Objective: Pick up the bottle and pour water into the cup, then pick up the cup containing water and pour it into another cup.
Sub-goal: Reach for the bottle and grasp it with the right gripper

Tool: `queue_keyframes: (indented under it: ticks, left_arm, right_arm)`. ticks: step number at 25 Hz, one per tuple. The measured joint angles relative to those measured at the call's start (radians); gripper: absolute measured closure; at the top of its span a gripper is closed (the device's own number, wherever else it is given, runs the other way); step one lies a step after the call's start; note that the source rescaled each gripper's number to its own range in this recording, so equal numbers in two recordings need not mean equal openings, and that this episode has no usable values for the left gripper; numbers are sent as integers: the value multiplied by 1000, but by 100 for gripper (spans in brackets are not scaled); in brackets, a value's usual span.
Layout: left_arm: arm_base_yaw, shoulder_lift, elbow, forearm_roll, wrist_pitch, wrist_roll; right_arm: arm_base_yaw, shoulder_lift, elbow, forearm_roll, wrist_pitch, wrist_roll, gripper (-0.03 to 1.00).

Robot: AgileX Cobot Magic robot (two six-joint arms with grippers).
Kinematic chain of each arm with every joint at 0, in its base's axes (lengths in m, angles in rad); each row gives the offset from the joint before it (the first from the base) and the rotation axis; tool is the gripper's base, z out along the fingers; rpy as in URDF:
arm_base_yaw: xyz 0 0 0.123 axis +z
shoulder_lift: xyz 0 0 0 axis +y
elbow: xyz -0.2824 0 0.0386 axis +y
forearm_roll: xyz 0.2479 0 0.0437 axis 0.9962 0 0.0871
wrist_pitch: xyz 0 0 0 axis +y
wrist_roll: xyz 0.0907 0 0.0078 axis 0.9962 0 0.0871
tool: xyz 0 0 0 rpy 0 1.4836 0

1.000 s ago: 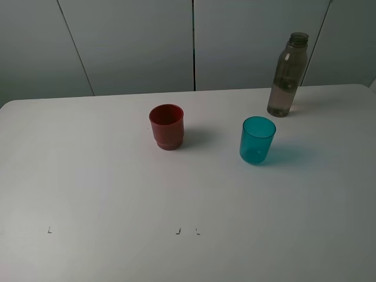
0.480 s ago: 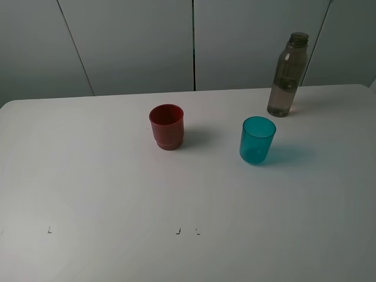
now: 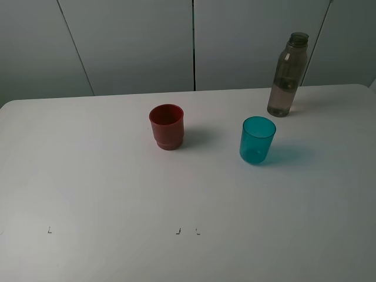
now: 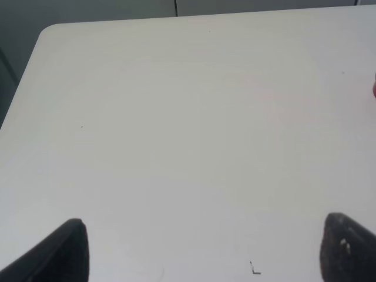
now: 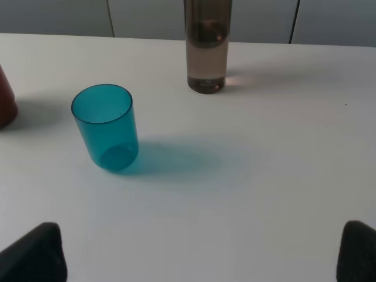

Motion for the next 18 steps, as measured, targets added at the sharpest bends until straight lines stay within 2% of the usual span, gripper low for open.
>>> queue_keyframes:
  ticks: [18]
  left_arm:
    - [0,0,0,0,0,0]
  right_arm:
    - [0,0,0,0,0,0,-3]
